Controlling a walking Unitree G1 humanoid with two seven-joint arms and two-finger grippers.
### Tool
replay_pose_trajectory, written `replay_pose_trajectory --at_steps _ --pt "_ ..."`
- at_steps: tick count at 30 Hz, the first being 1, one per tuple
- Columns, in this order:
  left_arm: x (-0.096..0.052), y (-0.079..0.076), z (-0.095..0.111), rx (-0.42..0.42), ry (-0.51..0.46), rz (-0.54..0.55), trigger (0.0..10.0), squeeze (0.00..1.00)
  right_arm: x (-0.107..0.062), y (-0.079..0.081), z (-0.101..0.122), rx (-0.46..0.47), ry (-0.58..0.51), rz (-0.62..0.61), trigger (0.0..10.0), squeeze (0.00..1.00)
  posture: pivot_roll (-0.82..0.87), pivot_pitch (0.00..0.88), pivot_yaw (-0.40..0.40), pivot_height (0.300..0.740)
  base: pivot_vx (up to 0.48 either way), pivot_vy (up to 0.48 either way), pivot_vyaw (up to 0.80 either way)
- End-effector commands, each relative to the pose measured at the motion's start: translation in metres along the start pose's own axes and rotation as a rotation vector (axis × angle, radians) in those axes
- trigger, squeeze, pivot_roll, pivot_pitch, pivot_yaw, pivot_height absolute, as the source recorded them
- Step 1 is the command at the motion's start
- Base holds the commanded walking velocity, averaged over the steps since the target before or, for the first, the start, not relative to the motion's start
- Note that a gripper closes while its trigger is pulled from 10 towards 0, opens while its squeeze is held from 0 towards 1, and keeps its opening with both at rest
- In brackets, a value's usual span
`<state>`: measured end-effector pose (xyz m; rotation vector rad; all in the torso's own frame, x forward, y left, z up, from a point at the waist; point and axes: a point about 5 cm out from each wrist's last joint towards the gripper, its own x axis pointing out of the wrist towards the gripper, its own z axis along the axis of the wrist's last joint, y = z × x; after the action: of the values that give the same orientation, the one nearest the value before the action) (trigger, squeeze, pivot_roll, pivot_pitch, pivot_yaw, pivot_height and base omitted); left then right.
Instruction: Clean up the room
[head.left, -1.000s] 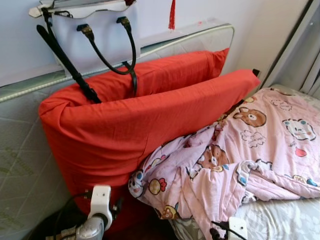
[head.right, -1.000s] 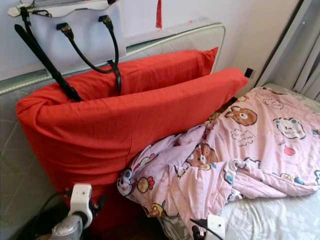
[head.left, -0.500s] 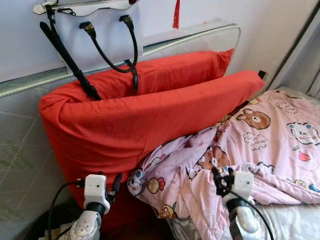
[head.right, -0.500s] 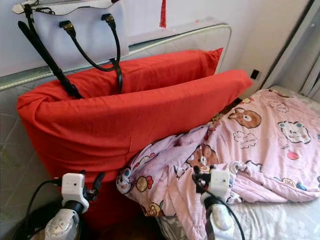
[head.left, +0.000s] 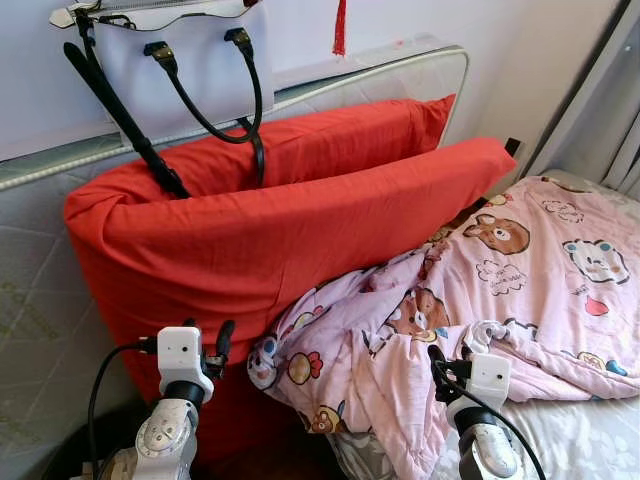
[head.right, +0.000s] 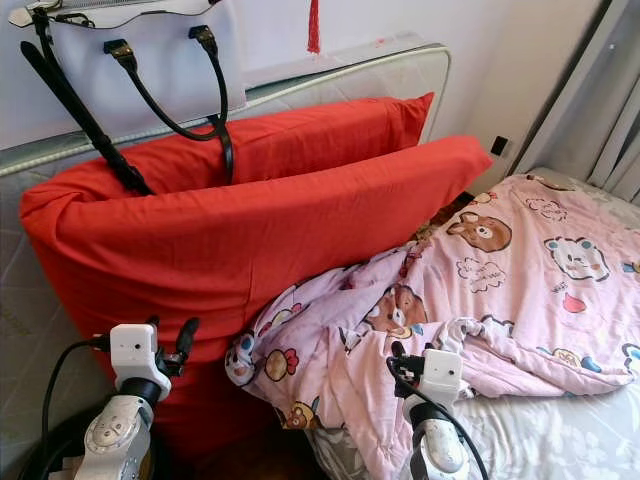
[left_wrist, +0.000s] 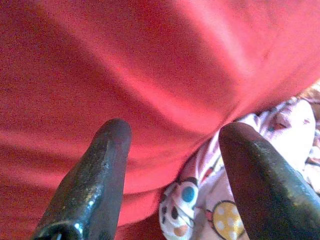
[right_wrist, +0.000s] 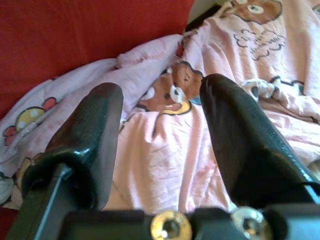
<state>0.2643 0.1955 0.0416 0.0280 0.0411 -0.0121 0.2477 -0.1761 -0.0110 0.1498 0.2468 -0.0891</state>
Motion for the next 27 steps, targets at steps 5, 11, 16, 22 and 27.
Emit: replay_pose_trajectory --at_steps 5,11,16,22,27 --pt "-0.0004 -0.0044 0.0039 -0.001 -0.006 -0.016 10.0 0.00 0.0011 -0.0024 0.0013 -0.012 0.007 -0.009 10.0 0.00 -0.01 0.000 -0.061 0.715 0.000 0.000 0.00" --pt "0.0011 -0.0059 0.0045 -0.003 -0.001 -0.024 10.0 0.00 0.0022 -0.0012 0.0026 -0.009 0.000 0.000 10.0 0.00 -0.02 0.000 -0.061 0.710 0.000 0.000 0.00" --pt "0.0013 -0.0062 0.0052 -0.002 0.001 -0.024 10.0 0.00 0.0026 -0.0006 0.0027 -0.013 0.002 0.001 10.0 0.00 -0.01 0.000 -0.061 0.710 0.000 0.000 0.00" --pt "0.0011 -0.0068 0.0053 -0.004 0.003 -0.027 10.0 0.00 0.0029 0.0009 0.0011 -0.012 0.016 0.004 10.0 0.00 -0.02 0.000 -0.061 0.701 0.000 0.000 0.00" --pt "0.0015 -0.0074 0.0053 -0.007 0.002 -0.028 10.0 0.00 0.0025 0.0011 0.0011 -0.009 0.011 0.009 10.0 0.00 -0.02 0.000 -0.061 0.671 0.000 0.000 0.00"
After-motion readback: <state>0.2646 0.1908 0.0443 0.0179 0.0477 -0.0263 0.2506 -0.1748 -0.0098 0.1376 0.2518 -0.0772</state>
